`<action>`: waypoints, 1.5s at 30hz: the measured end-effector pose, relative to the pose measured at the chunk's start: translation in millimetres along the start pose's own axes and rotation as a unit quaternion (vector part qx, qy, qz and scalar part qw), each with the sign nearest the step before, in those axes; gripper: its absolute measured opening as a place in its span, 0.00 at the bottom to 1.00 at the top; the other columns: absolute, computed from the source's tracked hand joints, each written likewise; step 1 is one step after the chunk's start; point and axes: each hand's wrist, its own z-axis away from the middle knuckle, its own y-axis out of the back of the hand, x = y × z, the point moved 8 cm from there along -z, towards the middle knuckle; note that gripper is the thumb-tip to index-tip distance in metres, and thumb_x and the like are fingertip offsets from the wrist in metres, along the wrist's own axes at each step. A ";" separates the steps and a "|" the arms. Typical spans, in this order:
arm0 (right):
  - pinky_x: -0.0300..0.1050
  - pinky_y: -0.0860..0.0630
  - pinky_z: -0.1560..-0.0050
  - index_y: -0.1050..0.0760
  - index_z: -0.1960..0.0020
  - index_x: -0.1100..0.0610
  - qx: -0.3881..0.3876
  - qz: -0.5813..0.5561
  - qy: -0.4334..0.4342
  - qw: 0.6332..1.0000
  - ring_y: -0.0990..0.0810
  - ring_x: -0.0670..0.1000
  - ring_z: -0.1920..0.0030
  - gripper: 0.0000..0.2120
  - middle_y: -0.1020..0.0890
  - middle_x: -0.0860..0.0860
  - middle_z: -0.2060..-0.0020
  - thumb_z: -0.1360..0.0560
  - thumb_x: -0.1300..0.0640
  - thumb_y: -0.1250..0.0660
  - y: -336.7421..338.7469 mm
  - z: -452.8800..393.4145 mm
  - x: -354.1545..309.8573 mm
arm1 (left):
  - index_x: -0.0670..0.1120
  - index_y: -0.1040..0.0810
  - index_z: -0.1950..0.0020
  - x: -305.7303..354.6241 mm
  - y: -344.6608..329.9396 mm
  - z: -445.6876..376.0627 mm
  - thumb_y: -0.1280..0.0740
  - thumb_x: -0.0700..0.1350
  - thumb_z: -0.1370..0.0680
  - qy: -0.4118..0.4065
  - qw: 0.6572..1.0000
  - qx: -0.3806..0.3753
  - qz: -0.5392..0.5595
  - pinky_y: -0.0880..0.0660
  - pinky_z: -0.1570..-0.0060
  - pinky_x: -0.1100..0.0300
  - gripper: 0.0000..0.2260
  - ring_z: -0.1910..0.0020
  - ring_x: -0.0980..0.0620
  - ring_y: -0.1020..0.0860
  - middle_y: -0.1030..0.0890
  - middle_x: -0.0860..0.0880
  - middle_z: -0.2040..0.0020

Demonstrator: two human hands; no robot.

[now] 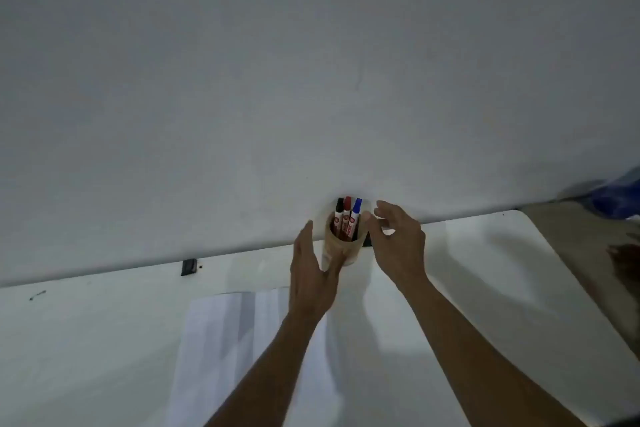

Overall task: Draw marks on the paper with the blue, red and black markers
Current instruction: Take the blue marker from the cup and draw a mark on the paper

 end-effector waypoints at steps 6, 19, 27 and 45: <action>0.20 0.27 0.57 0.20 0.37 0.59 -0.040 -0.005 -0.027 0.999 0.18 0.48 0.50 0.18 0.16 0.50 0.45 0.24 0.55 0.26 -17.1 -23.8 26.7 | 0.49 0.35 0.26 -8.0 -30.4 -18.4 0.25 0.38 0.27 0.061 0.993 0.003 0.098 0.30 0.47 0.80 0.33 0.43 0.80 0.29 0.28 0.60 0.35; 0.22 0.28 0.53 0.15 0.44 0.58 -0.067 -0.016 -0.010 0.998 0.19 0.46 0.55 0.10 0.14 0.51 0.51 0.25 0.58 0.24 -37.4 -34.3 40.9 | 0.51 0.33 0.26 -22.9 -42.2 -24.0 0.23 0.44 0.29 0.035 0.997 0.011 0.075 0.30 0.36 0.73 0.34 0.38 0.73 0.28 0.24 0.58 0.33; 0.31 0.21 0.53 0.17 0.44 0.56 -0.039 -0.045 -0.014 0.998 0.18 0.41 0.50 0.09 0.15 0.48 0.50 0.23 0.54 0.27 -25.9 -39.0 29.8 | 0.56 0.35 0.28 -21.9 -41.7 -26.1 0.24 0.46 0.29 0.027 0.998 -0.001 0.062 0.31 0.36 0.73 0.33 0.37 0.73 0.28 0.27 0.67 0.36; 0.43 0.22 0.70 0.22 0.43 0.55 -0.121 -0.246 -0.111 0.955 0.19 0.48 0.70 0.06 0.16 0.54 0.58 0.20 0.56 0.31 19.7 1.7 -0.8 | 0.55 0.36 0.26 -14.8 -36.4 -23.7 0.23 0.49 0.29 0.046 0.998 -0.014 -0.033 0.28 0.32 0.56 0.36 0.36 0.67 0.27 0.24 0.62 0.33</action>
